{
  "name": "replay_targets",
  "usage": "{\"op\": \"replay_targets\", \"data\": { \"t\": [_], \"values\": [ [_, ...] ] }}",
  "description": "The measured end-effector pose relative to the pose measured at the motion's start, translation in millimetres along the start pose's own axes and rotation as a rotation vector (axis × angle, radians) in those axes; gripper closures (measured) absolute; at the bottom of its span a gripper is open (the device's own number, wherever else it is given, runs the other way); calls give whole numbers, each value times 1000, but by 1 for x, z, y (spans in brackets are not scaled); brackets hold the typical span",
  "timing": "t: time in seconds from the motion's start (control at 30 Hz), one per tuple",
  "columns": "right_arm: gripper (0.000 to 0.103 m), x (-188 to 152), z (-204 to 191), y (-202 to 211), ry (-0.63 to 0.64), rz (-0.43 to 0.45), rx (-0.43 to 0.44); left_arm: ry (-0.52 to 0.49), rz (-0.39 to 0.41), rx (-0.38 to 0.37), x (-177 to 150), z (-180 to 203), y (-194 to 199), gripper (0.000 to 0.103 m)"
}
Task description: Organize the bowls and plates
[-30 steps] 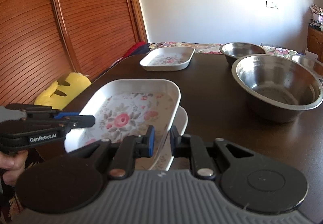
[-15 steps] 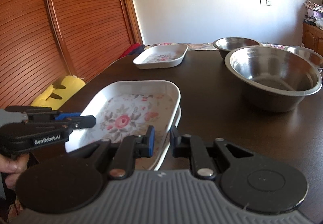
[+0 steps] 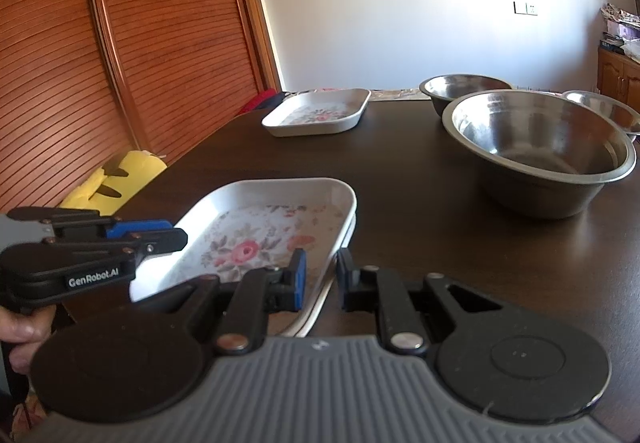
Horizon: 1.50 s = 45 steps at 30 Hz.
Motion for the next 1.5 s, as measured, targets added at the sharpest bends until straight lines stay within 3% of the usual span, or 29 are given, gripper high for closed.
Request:
{"op": "replay_targets", "data": {
  "t": [0.47, 0.77, 0.9, 1.4, 1.5],
  "values": [
    [84, 8, 2, 5, -15, 22, 17, 29, 11, -18, 3, -5, 6, 81],
    [84, 16, 1, 10, 0, 40, 16, 22, 38, -21, 13, -3, 15, 66],
    [84, 24, -1, 13, 16, 47, 20, 26, 46, -26, 20, -4, 16, 66],
    [82, 93, 2, -5, 94, 77, 46, 72, 75, 17, 82, -36, -8, 58],
    [76, 116, 4, -7, 119, 93, 47, 74, 80, 33, 96, -43, -13, 56]
  ]
}}
Point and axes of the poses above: each gripper's, at about its wrist camera, not at the fingertips, and y roughly against the way its jaws point, z to its right, x to its top, the point moved 4 cm from there along -y, roughly the way its jaws point, and after that the axes turned 4 degrees about y, right-handed, at the moved point
